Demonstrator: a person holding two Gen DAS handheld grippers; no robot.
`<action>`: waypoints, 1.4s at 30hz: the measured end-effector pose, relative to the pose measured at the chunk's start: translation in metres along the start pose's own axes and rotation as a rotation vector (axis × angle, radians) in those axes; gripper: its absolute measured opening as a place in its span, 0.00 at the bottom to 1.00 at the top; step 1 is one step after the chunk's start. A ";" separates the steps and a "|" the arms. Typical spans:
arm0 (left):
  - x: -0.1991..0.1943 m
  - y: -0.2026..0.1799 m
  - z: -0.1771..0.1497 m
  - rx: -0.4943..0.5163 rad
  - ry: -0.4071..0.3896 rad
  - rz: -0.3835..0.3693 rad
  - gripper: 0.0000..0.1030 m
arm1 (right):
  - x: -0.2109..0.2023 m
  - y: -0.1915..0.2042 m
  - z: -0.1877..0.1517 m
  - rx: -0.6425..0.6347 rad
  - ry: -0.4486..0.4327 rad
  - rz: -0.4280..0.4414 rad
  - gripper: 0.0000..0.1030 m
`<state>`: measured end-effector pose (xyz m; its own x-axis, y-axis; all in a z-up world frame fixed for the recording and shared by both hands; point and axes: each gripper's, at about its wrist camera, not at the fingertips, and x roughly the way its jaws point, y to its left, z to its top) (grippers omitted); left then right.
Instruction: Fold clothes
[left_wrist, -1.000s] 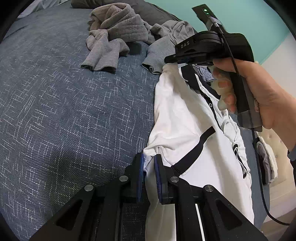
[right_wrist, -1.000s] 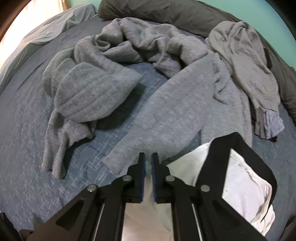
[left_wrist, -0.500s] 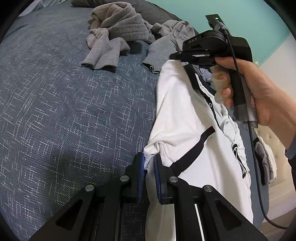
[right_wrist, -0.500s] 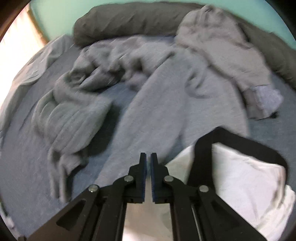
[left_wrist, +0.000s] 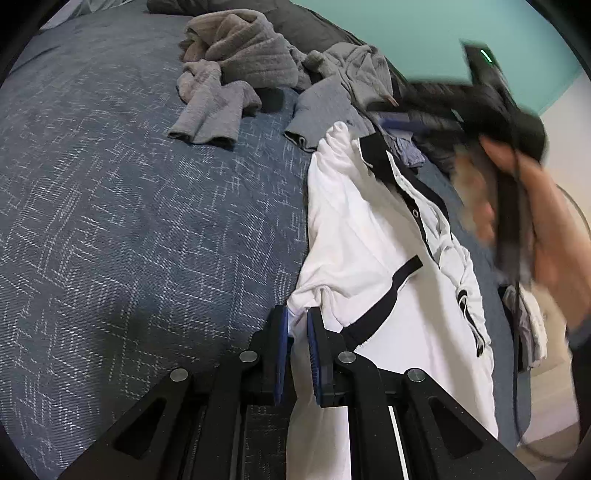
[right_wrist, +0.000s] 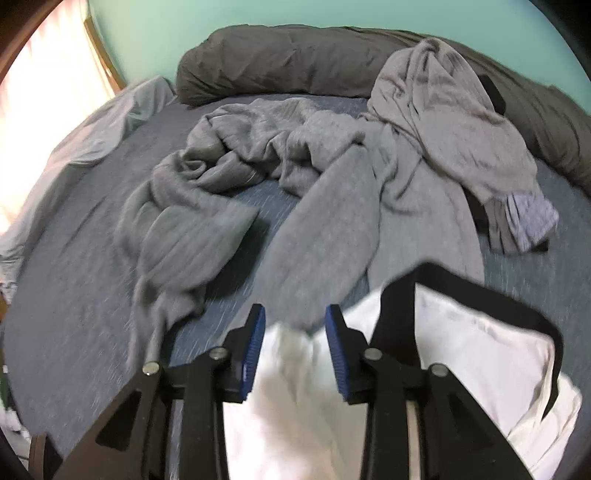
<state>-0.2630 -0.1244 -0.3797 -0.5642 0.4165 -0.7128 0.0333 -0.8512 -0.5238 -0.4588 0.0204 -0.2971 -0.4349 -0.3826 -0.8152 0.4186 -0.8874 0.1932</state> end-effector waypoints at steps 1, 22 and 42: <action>-0.002 0.001 0.001 -0.004 -0.005 0.000 0.12 | -0.003 -0.006 -0.009 0.022 0.006 0.022 0.35; 0.010 -0.018 -0.003 0.071 0.049 -0.042 0.05 | -0.028 -0.044 -0.131 0.153 0.110 0.107 0.08; -0.009 -0.005 -0.001 0.025 0.000 -0.027 0.01 | -0.033 -0.059 -0.132 0.183 0.146 0.072 0.10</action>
<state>-0.2578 -0.1239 -0.3715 -0.5646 0.4397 -0.6985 -0.0028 -0.8473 -0.5311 -0.3643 0.1196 -0.3537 -0.2840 -0.4169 -0.8634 0.2866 -0.8963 0.3385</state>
